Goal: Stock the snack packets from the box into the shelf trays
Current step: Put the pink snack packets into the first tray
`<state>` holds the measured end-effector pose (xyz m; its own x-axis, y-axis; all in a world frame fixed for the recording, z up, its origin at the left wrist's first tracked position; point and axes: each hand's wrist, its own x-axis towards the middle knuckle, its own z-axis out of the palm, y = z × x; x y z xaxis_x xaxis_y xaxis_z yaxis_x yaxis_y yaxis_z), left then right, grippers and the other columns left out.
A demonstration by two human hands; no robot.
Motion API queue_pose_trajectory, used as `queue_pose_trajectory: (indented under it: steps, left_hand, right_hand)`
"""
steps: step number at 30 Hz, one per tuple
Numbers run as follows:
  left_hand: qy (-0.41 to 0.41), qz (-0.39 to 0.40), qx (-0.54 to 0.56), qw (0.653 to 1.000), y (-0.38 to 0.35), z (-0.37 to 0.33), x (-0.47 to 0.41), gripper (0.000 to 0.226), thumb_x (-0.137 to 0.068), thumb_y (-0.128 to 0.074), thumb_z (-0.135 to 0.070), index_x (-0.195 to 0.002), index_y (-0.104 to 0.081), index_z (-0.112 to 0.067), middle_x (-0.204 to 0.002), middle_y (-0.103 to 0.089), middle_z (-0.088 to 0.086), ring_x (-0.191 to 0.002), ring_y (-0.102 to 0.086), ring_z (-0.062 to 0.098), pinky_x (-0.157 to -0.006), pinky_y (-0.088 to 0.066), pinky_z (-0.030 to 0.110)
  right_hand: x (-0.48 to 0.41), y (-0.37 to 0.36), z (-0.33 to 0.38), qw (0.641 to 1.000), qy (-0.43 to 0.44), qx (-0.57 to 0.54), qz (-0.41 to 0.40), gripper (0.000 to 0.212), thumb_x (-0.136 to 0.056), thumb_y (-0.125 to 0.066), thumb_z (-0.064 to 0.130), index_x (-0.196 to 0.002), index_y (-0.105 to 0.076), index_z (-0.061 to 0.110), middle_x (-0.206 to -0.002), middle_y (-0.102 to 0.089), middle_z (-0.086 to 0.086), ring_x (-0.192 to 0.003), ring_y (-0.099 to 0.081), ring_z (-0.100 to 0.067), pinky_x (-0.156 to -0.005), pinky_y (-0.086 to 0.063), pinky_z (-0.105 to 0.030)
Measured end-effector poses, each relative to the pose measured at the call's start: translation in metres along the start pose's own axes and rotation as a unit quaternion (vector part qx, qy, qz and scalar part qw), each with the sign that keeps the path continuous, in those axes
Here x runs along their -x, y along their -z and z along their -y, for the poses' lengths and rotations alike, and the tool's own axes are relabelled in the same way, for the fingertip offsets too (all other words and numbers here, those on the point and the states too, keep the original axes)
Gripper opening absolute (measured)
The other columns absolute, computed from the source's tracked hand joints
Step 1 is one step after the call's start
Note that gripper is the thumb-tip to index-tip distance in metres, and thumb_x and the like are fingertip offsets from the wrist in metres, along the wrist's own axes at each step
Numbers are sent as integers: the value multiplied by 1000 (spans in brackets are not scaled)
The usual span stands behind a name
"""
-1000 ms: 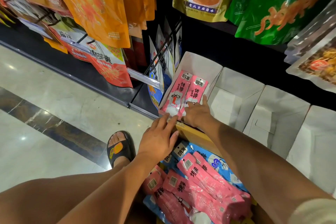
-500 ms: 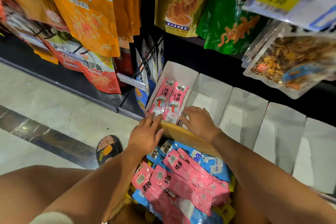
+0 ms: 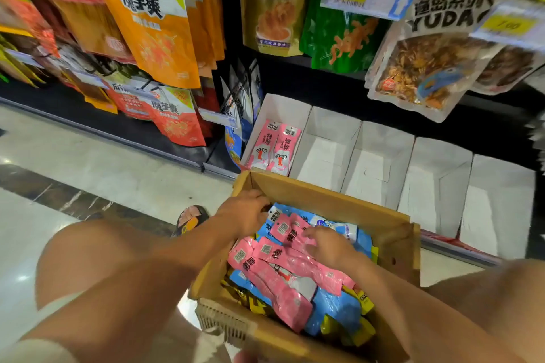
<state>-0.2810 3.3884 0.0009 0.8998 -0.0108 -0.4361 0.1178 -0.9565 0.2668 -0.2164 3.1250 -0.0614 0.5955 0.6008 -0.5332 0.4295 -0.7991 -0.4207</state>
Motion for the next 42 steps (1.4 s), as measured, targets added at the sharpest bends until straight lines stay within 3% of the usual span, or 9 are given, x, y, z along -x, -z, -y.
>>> queue_pose_trajectory:
  steps: [4, 14, 18, 21, 26, 29, 31, 36, 42]
  left_hand:
    - [30, 57, 82, 995, -26, -15, 32, 48, -105, -51, -34, -151, -48, -20, -158, -41, 5, -143, -41, 27, -114, -36, 35]
    - [103, 99, 174, 974, -48, -20, 28, 49, -104, -51, -42, -150, -47, -26, -158, -43, 5, -138, -48, 26, -111, -41, 35]
    - [151, 82, 270, 947, -45, -13, 25, 41, -103, -54, -36, -142, -55, -24, -138, -60, 3, -114, -64, 24, -96, -53, 35]
    - [178, 55, 323, 928, -36, -14, 22, 27, -104, -52, -35, -126, -60, -21, -119, -65, 3, -100, -65, 21, -85, -50, 30]
    - [171, 9, 415, 894, -20, -20, 19, 41, -93, -50, -61, -84, -56, -22, -83, -57, 4, -74, -53, 17, -70, -41, 31]
    - [188, -13, 477, 858, -26, -17, 12, 46, -86, -48, -64, -90, -55, -20, -82, -56, 9, -79, -53, 21, -74, -39, 35]
    - [205, -27, 509, 836, -23, -23, 17, 31, -101, -51, -52, -94, -52, -22, -80, -49, 4, -75, -48, 21, -73, -38, 32]
    - [175, 40, 621, 763, -26, -29, 24, 53, -92, -68, -57, -125, -60, -16, -121, -68, -2, -111, -67, 18, -95, -55, 36]
    - [129, 24, 687, 715, -18, -36, 29, 23, -96, -73, -24, -115, -71, -12, -108, -79, 7, -104, -75, 23, -80, -62, 37]
  right_hand:
    - [8, -36, -3, 992, -31, 79, 96, 56, -93, -53, 36, -147, -45, 26, -142, -54, -6, -130, -52, -27, -104, -46, -42]
    - [1, -70, 4, 974, -43, 217, 54, 59, -93, -45, 64, -130, -53, 19, -116, -61, -6, -106, -62, -28, -77, -53, -38]
    - [5, -68, 14, 961, -7, 273, 45, 27, -102, -42, 29, -118, -58, 15, -111, -68, -8, -100, -67, -31, -74, -52, -37]
    - [10, -60, 19, 963, -20, 270, 15, 32, -93, -44, 4, -121, -57, 12, -112, -68, -11, -101, -68, -33, -72, -49, -37]
    - [7, -41, 14, 993, 3, 53, -105, 29, -99, -45, 11, -125, -57, 17, -86, -64, -14, -76, -64, -32, -65, -48, -39]
    - [7, -25, 18, 982, 1, -117, -149, 35, -105, -46, 26, -72, -50, 17, -69, -53, -5, -67, -51, -22, -65, -39, -36]
    - [10, -14, 25, 960, -13, -217, -175, 39, -104, -50, 24, -66, -47, 12, -62, -48, 1, -61, -43, -13, -60, -34, -34]
    - [23, 5, 47, 879, -16, -450, -158, 34, -103, -56, 22, -89, -63, -9, -74, -60, -12, -65, -52, -18, -61, -43, -33]
    - [35, 16, 75, 842, 6, -525, -122, 24, -101, -58, 16, -104, -70, -4, -87, -72, -13, -69, -66, -18, -63, -57, -30]
